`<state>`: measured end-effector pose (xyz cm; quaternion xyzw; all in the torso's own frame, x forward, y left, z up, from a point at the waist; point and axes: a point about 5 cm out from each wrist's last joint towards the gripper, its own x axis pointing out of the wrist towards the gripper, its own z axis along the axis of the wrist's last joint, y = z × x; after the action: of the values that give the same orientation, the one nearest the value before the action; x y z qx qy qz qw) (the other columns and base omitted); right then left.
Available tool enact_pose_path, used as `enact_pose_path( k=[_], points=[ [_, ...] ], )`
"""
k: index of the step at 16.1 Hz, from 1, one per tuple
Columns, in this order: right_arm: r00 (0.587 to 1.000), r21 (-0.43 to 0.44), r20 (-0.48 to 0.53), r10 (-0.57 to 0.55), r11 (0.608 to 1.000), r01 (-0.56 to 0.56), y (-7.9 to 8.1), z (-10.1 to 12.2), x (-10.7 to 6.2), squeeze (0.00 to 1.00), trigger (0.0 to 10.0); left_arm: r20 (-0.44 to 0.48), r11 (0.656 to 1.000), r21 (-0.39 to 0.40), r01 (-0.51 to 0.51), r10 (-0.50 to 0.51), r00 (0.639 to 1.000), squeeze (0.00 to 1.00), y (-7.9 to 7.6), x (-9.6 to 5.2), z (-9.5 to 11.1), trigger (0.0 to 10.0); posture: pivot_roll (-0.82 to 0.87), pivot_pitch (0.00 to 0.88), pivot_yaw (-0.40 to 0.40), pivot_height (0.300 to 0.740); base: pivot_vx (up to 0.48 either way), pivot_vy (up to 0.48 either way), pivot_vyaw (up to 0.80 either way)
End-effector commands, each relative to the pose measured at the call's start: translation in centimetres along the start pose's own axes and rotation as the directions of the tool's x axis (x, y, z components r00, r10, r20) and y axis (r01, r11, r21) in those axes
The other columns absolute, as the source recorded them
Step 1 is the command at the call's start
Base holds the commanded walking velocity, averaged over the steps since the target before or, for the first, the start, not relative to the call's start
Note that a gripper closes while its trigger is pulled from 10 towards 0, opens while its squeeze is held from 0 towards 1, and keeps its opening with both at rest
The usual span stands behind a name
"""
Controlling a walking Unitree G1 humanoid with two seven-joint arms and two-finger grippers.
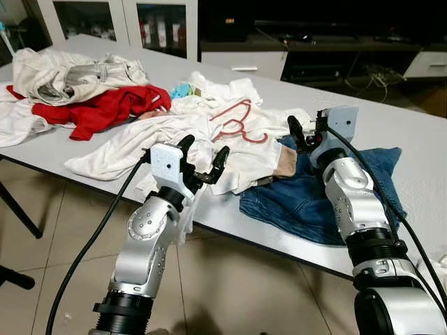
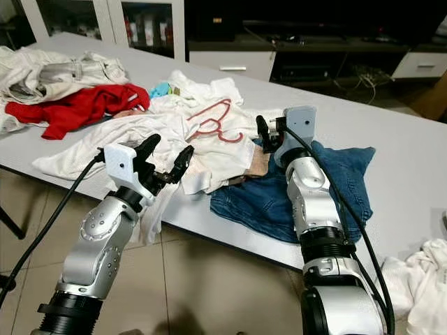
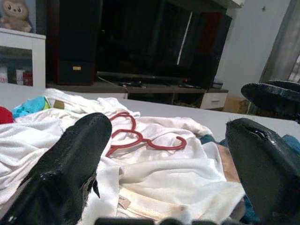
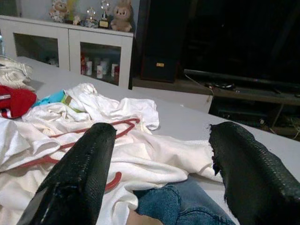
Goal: Hang hanger
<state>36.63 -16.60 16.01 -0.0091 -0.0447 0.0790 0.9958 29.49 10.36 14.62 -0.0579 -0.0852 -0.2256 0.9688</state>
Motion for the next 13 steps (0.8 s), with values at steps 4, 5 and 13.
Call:
enact_pose_path(
  k=[4, 5, 13],
  points=[
    [1.000, -0.010, -0.016, 0.016, 1.000, -0.016, -0.3, 0.0, 0.1, 0.00, 10.0, -0.005, 1.000, 0.005, 0.001, -0.001, 1.000, 0.00, -0.1, 0.3, -0.1, 10.0, 0.02, 0.000, -0.067, 0.740, 0.000, 0.000, 0.00],
    [0.999, -0.028, -0.017, 0.033, 0.999, -0.034, 0.0, 0.0, 0.1, 0.00, 10.0, -0.005, 1.000, 0.007, 0.001, -0.001, 1.000, 0.00, 0.0, 0.3, -0.1, 10.0, 0.02, 0.000, -0.067, 0.740, 0.000, 0.000, 0.41],
    [0.998, 0.019, -0.052, 0.043, 0.999, -0.042, 0.2, -0.6, 0.2, 0.00, 10.0, -0.012, 1.000, 0.014, 0.000, 0.000, 1.000, 0.00, 0.0, 0.1, -0.2, 10.0, 0.03, 0.000, -0.066, 0.740, 0.000, 0.000, 0.50]
  ],
)
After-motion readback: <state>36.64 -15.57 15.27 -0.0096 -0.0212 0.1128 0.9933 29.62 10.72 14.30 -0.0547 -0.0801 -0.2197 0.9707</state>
